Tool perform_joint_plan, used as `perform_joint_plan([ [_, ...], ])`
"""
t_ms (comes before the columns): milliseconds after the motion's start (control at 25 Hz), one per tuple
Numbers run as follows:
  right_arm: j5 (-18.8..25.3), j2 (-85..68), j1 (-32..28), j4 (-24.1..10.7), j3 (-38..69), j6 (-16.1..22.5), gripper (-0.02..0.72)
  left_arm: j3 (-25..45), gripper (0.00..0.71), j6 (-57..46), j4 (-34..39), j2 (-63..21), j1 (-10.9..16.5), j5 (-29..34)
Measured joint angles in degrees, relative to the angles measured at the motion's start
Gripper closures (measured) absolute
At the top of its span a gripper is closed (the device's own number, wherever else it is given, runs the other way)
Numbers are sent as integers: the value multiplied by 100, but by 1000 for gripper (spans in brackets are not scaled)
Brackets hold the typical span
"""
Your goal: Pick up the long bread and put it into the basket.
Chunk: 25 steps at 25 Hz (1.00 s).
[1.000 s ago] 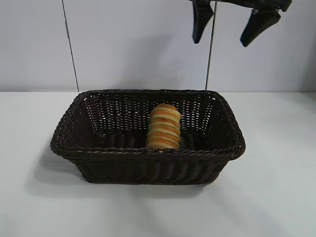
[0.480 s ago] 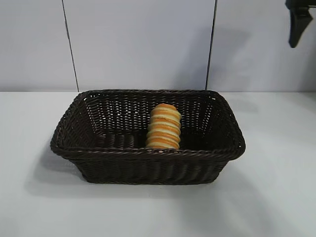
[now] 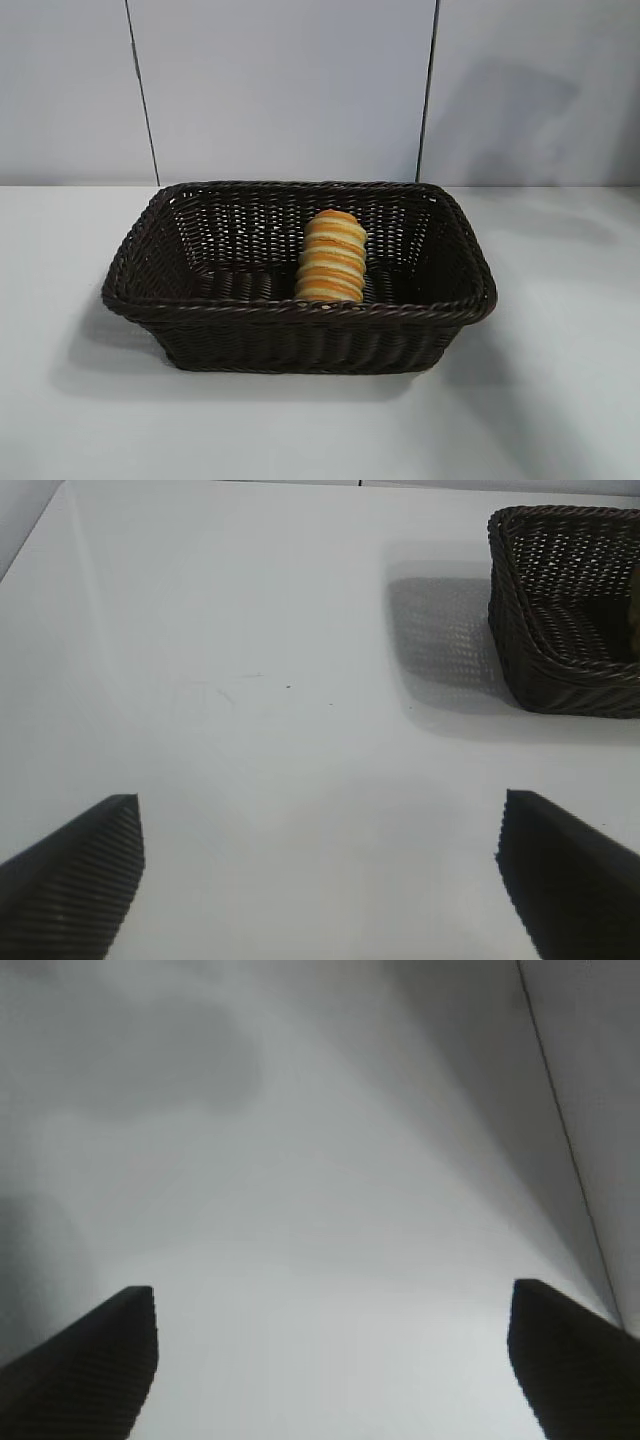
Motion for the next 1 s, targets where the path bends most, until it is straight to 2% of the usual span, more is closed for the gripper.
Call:
perform_joint_plan([
  [360, 110, -2149, 0, 164, 55, -45, 38, 0, 15, 0, 0, 0, 0, 0],
  [640, 160, -4096, 0, 149, 802, -51, 41, 0, 15, 0, 0, 0, 0, 0],
  [800, 138, -5137, 157, -194, 1528, 0, 41, 0, 15, 0, 0, 0, 0, 0],
  [1000, -359, -6394, 615, -684, 2604, 0, 41, 0, 15, 0, 0, 0, 0, 0],
])
